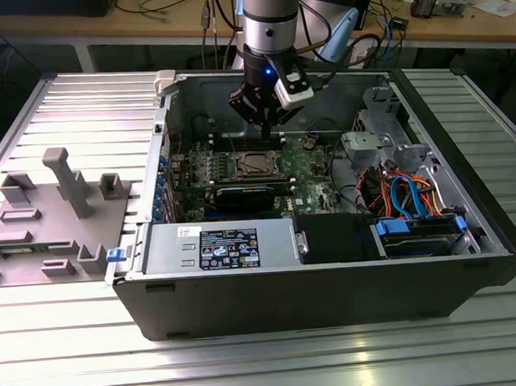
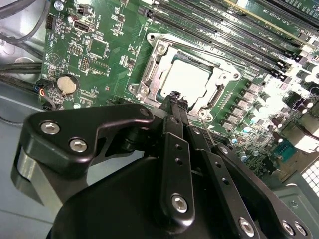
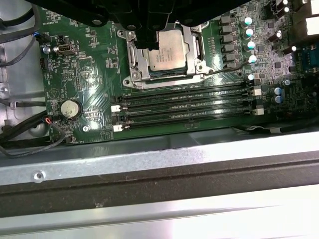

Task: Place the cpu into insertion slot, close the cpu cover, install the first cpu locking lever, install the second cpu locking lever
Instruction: 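Install the first cpu locking lever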

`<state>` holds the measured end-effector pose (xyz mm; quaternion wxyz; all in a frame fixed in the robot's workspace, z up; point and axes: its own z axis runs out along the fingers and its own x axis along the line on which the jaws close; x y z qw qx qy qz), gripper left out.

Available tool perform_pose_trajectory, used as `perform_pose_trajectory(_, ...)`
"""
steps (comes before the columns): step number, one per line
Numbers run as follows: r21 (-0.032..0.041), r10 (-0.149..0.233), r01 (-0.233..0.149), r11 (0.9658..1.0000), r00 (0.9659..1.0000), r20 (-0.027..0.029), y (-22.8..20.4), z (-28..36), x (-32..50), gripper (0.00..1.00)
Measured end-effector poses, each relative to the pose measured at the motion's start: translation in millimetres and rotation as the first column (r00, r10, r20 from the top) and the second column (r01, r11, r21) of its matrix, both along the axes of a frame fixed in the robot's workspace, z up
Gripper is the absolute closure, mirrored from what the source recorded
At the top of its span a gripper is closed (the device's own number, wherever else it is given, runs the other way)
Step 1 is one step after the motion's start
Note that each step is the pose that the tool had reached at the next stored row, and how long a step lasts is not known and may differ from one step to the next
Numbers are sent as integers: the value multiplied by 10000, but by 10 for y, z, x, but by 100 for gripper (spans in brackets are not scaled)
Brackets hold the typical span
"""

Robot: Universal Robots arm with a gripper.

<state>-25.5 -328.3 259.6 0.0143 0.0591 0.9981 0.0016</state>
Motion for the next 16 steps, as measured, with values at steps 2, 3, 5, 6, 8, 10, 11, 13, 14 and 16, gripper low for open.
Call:
perform_pose_trajectory(2, 0, 30, -30, 10000, 10000, 0, 0, 0, 0, 89)
perform_pose_trajectory(3, 0, 51, -51, 10000, 10000, 0, 0, 0, 0, 89)
perform_pose_trajectory(5, 0, 102, -102, 9999, 9999, 0, 0, 0, 0, 89)
perform_pose_trajectory(6, 0, 125, -125, 9999, 9999, 0, 0, 0, 0, 89)
perform_pose_trajectory(8, 0, 183, -183, 9998, 9998, 0, 0, 0, 0, 89)
perform_pose_trajectory(10, 0, 255, -255, 9997, 9997, 0, 0, 0, 0, 89)
perform_pose_trajectory(11, 0, 310, -310, 9995, 9995, 0, 0, 0, 0, 89)
perform_pose_trajectory(13, 0, 398, -398, 9992, 9992, 0, 0, 0, 0, 89)
perform_pose_trajectory(14, 0, 453, -453, 9990, 9990, 1, 0, 0, 0, 89)
perform_pose_trajectory(16, 0, 477, -477, 9989, 9989, 0, 0, 0, 0, 89)
